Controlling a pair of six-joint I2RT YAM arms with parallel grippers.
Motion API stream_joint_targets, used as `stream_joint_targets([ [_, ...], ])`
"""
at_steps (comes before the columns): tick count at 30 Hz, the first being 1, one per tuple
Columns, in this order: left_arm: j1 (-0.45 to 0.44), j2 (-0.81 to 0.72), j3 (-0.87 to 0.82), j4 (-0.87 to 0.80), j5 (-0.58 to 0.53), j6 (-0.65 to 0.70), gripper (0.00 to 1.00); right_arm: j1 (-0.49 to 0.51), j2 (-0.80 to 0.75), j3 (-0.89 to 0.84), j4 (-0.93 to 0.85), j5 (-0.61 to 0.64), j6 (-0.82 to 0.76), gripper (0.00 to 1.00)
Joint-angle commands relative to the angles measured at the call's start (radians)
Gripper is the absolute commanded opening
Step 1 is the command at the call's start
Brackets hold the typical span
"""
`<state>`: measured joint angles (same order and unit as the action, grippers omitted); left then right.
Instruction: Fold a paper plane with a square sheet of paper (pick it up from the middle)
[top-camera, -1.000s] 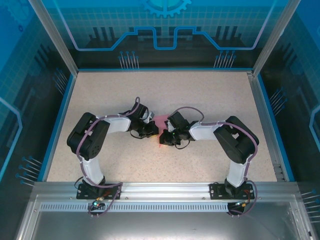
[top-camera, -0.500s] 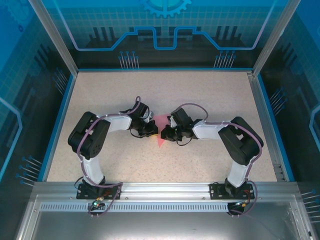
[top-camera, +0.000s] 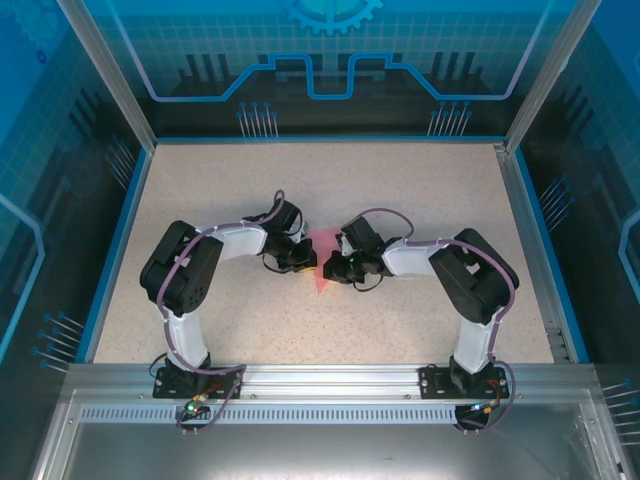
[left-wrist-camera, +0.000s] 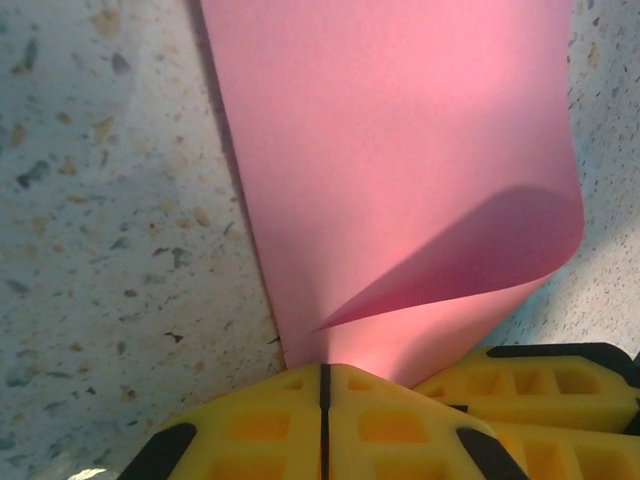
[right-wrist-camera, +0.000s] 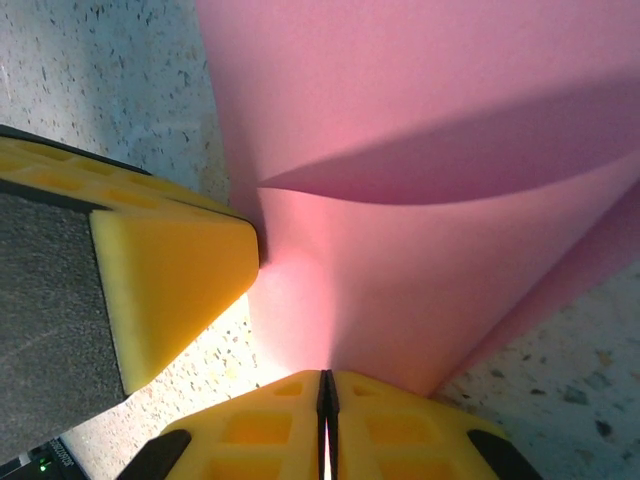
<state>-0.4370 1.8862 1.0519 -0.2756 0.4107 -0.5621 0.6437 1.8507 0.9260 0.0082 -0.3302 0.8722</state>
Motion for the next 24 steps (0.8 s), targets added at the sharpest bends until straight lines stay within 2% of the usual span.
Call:
stream_joint_targets([
  [1, -0.006, 0.04, 0.011, -0.091, -0.091, 0.031, 0.08, -0.039, -0.054, 0.028, -0.035, -0.004, -0.026, 0.11],
  [18, -0.019, 0.073, 0.057, -0.202, -0.183, 0.046, 0.08, -0.107, 0.057, 0.123, -0.152, 0.02, -0.115, 0.12],
  [24, -0.023, 0.083, 0.063, -0.22, -0.194, 0.053, 0.07, -0.122, 0.037, 0.176, -0.194, 0.011, -0.139, 0.11],
])
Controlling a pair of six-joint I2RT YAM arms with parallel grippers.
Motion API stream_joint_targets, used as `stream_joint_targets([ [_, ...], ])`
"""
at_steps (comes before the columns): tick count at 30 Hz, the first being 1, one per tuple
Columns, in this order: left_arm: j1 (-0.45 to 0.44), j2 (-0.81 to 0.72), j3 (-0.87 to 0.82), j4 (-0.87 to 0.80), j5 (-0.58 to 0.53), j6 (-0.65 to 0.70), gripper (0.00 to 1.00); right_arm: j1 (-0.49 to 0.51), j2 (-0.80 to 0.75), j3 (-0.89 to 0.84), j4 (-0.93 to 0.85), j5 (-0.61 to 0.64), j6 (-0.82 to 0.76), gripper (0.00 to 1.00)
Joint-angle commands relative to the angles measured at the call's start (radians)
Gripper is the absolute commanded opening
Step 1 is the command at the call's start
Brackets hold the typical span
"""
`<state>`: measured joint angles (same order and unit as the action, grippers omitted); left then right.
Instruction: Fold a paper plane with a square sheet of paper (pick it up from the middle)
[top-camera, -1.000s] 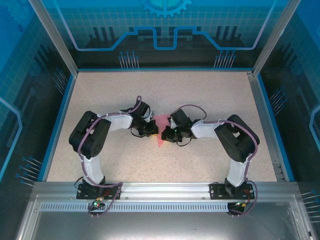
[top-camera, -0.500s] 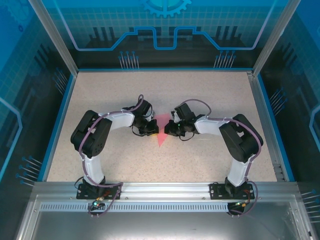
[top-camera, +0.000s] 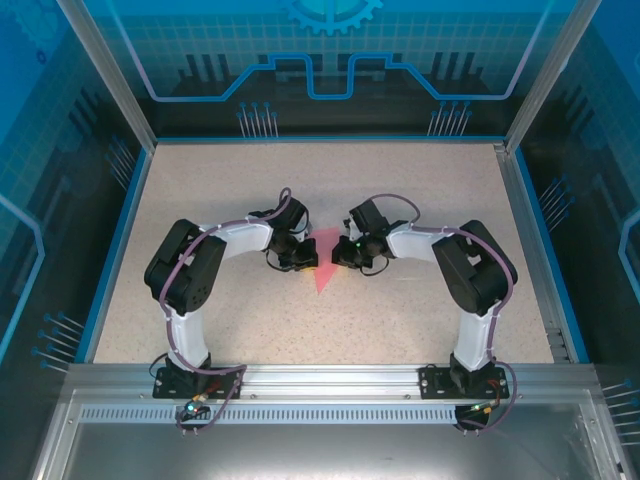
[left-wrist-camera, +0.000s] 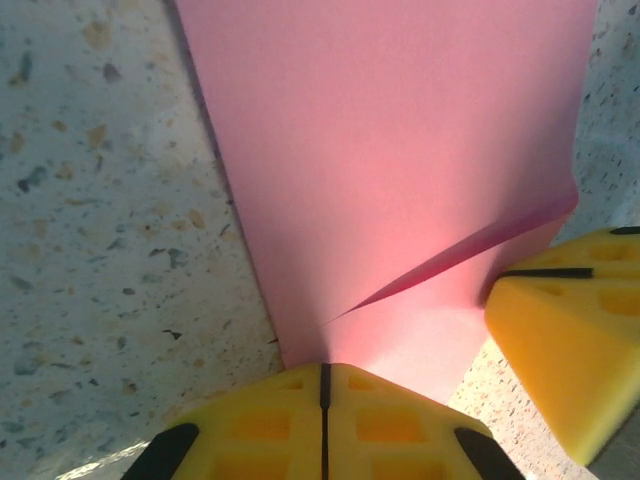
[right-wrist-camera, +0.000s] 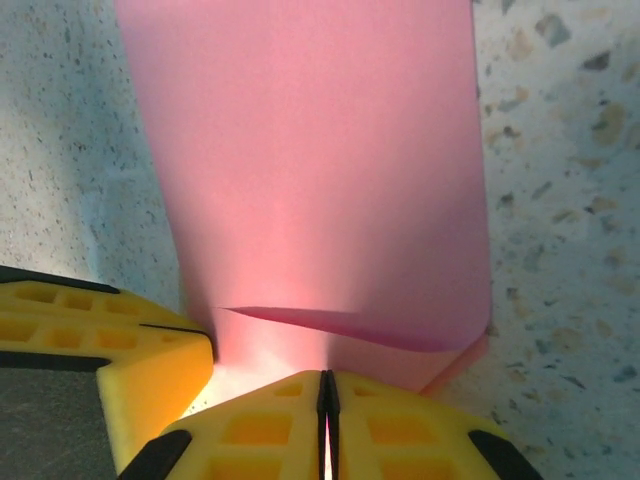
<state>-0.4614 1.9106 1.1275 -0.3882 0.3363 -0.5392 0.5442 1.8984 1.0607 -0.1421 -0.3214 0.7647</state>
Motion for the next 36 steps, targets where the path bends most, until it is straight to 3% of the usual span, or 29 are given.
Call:
stream_joint_targets([
  [1, 0.001, 0.059, -0.011, -0.11, -0.12, 0.032, 0.07, -0.026, -0.018, 0.046, -0.046, 0.001, -0.034, 0.11],
  [15, -0.006, 0.065, -0.001, -0.132, -0.137, 0.03, 0.07, -0.061, 0.045, 0.016, -0.03, 0.008, -0.034, 0.11],
  [22, -0.009, 0.062, -0.005, -0.117, -0.119, 0.036, 0.07, -0.074, -0.004, 0.038, -0.047, 0.019, -0.053, 0.11],
  [30, -0.013, 0.067, -0.001, -0.117, -0.12, 0.036, 0.07, 0.011, -0.173, -0.046, 0.01, 0.012, -0.06, 0.12],
  [36, -0.014, 0.074, 0.006, -0.12, -0.122, 0.032, 0.07, 0.085, -0.103, -0.072, 0.025, -0.007, -0.031, 0.11],
])
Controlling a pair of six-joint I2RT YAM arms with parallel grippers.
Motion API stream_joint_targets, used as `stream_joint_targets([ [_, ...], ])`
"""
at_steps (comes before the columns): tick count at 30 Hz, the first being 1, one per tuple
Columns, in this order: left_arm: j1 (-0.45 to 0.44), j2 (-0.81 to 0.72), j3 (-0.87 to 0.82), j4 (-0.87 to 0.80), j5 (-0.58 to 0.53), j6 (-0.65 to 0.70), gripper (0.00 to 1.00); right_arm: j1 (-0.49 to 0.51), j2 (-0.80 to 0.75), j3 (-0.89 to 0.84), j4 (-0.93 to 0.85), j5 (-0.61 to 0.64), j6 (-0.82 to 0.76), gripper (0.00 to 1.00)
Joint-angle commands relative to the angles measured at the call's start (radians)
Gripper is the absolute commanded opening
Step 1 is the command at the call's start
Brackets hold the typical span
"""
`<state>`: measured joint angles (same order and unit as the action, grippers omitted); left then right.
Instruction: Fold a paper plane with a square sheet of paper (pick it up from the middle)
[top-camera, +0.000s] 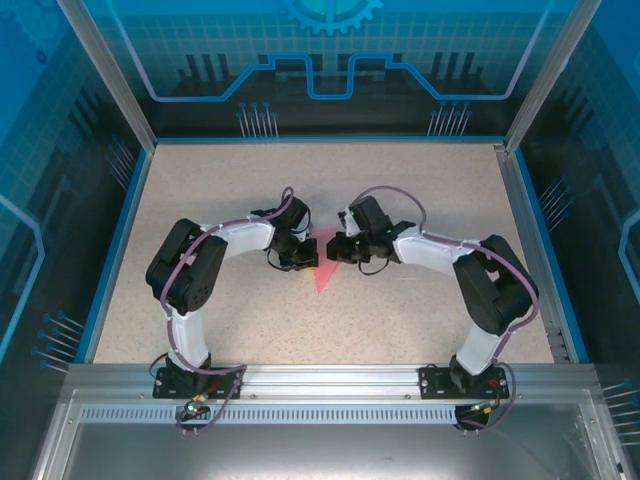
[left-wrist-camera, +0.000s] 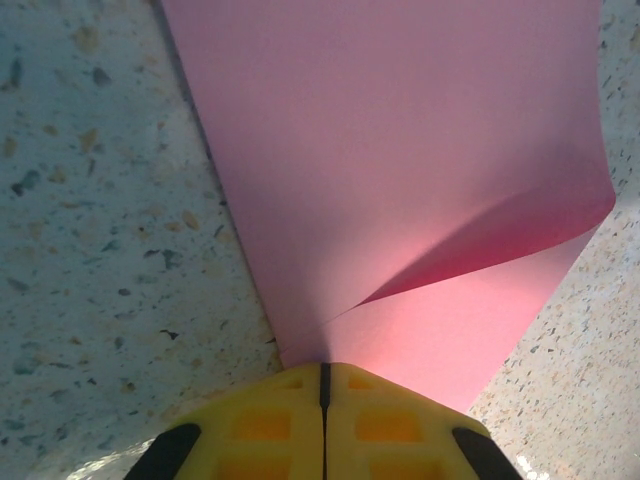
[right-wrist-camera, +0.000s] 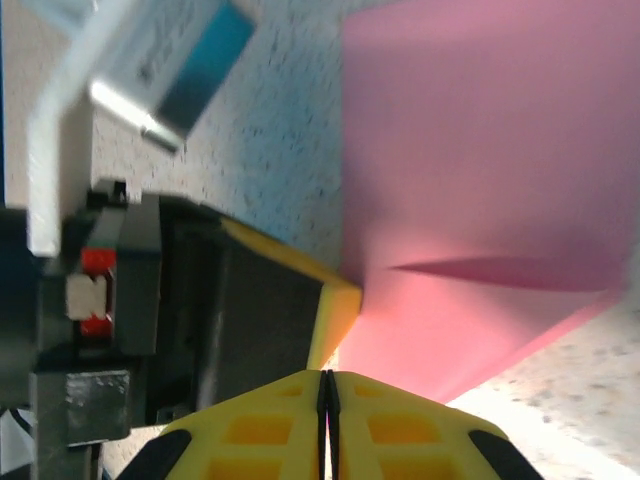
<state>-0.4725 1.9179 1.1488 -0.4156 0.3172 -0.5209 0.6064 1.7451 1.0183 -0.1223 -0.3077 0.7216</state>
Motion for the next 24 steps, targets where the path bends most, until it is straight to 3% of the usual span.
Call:
stream_joint_targets([
  [1, -0.002, 0.07, -0.015, -0.094, -0.106, 0.015, 0.07, 0.026, 0.069, -0.029, 0.015, -0.029, 0.021, 0.11],
  [10, -0.003, 0.072, -0.012, -0.111, -0.125, 0.018, 0.07, 0.011, 0.18, -0.035, 0.055, -0.024, 0.085, 0.1],
  [18, -0.003, 0.075, -0.009, -0.118, -0.139, 0.027, 0.06, -0.012, 0.102, -0.006, 0.044, -0.047, 0.079, 0.1],
  [24, -0.003, 0.075, -0.011, -0.117, -0.138, 0.026, 0.06, -0.046, 0.164, -0.005, 0.034, -0.042, 0.082, 0.1],
])
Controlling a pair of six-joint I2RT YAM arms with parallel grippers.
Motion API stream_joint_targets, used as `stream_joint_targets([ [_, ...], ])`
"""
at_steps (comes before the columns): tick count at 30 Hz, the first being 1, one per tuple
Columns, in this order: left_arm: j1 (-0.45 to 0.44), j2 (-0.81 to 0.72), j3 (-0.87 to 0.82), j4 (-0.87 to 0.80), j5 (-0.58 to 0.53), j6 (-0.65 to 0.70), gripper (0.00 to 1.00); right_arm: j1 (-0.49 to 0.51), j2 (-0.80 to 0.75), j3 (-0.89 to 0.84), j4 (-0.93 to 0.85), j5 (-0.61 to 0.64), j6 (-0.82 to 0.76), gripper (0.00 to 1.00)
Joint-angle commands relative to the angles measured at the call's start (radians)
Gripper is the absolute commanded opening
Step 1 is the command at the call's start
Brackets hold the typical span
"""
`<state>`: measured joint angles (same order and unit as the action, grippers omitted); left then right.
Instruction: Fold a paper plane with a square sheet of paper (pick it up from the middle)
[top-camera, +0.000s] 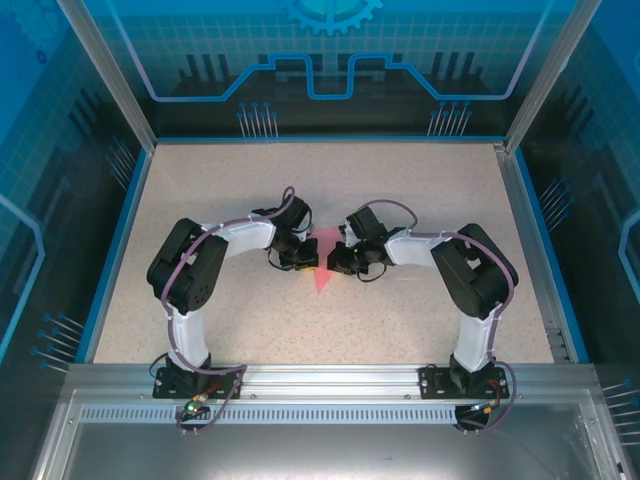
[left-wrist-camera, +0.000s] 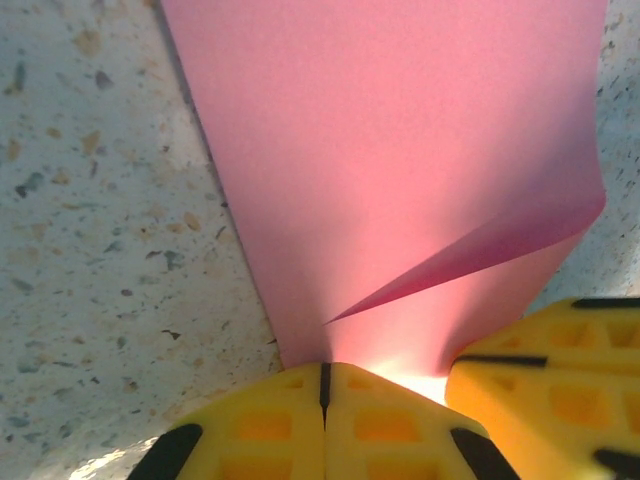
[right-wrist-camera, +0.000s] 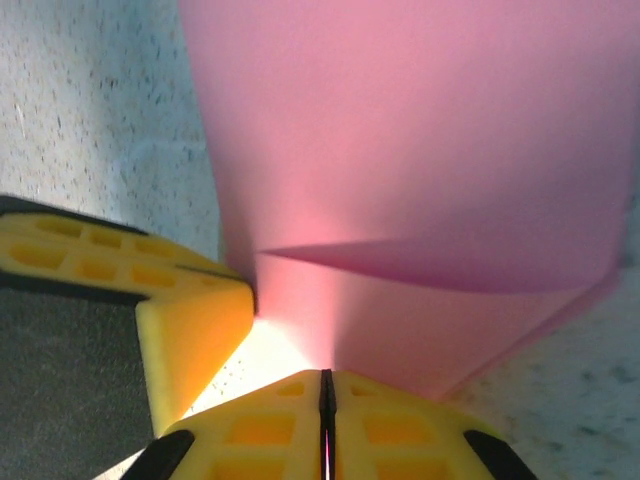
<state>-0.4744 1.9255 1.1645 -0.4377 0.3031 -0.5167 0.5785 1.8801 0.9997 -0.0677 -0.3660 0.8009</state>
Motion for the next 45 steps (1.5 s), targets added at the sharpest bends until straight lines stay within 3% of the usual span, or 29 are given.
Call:
stream_joint_targets([
  [1, -0.001, 0.067, -0.027, -0.092, -0.124, 0.023, 0.06, -0.02, 0.037, 0.014, -0.027, 0.023, 0.005, 0.09],
  [23, -0.002, 0.067, -0.031, -0.093, -0.124, 0.026, 0.06, -0.071, 0.032, 0.025, -0.023, 0.025, 0.026, 0.09],
  [45, -0.003, 0.064, -0.035, -0.095, -0.133, 0.032, 0.06, -0.108, 0.032, 0.054, -0.08, 0.162, 0.079, 0.09],
])
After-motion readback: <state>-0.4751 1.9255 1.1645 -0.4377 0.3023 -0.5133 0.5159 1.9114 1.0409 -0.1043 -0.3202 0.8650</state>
